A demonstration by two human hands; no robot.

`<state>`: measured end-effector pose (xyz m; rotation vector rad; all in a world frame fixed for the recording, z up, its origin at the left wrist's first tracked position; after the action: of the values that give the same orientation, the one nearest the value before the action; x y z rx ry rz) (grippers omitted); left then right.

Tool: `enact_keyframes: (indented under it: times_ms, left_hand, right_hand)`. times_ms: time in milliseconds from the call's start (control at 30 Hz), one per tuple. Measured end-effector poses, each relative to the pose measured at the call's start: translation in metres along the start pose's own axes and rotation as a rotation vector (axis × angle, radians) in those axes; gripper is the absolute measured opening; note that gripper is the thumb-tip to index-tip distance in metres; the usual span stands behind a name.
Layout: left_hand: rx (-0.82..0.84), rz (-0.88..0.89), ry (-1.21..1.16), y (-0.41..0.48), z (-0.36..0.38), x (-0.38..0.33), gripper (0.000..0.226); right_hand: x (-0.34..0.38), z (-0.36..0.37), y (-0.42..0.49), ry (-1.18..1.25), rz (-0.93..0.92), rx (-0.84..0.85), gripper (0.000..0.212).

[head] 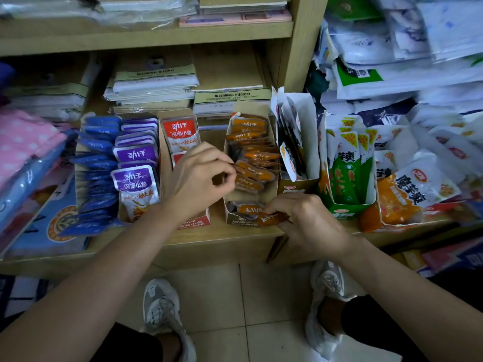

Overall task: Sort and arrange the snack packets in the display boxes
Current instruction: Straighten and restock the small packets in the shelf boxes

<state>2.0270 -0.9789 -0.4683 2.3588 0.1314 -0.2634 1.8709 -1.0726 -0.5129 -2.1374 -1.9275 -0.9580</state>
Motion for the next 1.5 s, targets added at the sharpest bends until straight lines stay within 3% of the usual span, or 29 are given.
enact_keyframes:
  times_ms: [133, 333, 400, 600, 767, 900, 1000, 1233, 1333, 1500]
  left_hand:
    - [0.110, -0.047, -0.041, -0.004, 0.015, -0.001, 0.015]
    - [0.213, -0.223, -0.027, 0.005, 0.021, 0.010, 0.062]
    - [0.239, -0.191, -0.020, 0.006, 0.025, 0.008, 0.077]
    - [0.254, -0.073, 0.293, 0.010, 0.032, 0.001, 0.103]
    - [0.237, -0.143, 0.092, 0.010, 0.031, 0.007, 0.075]
    - [0.152, -0.275, -0.077, 0.004, 0.029, 0.013, 0.068]
    - [0.111, -0.286, -0.100, 0.005, 0.027, 0.013, 0.071]
    - [0.216, -0.240, 0.141, 0.010, 0.030, 0.008, 0.098]
    - [0.300, -0.254, 0.099, 0.005, 0.038, 0.010, 0.104]
    - [0.318, -0.428, -0.118, 0.002, 0.039, 0.030, 0.089]
  right_hand:
    - [0.002, 0.000, 0.001, 0.030, -0.011, -0.003, 0.035]
    - [-0.002, 0.000, 0.001, 0.047, -0.013, -0.006, 0.036]
    - [-0.003, -0.001, 0.000, 0.053, -0.002, -0.005, 0.037]
    - [-0.001, -0.003, 0.003, 0.067, -0.013, 0.015, 0.035]
    - [0.001, -0.004, 0.004, 0.082, -0.024, 0.028, 0.036]
    - [-0.002, -0.003, 0.003, 0.093, -0.002, 0.040, 0.040]
    - [-0.004, -0.004, 0.002, 0.103, 0.003, 0.051, 0.044]
    - [-0.001, -0.005, 0.004, 0.118, -0.023, 0.047, 0.035]
    - [0.002, -0.005, 0.004, 0.123, -0.035, 0.042, 0.033]
    - [-0.001, -0.003, 0.002, 0.113, -0.016, 0.039, 0.039]
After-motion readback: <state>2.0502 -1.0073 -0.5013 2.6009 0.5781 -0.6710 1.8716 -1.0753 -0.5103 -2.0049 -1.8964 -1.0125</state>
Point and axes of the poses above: each hand's wrist, its own y-axis towards the middle knuckle, its own z-axis out of the palm, x = y × z, the point moved 8 cm from there along y, towards the middle knuckle, and after that the axes turned 4 degrees about -x, right-handed, at the moved point
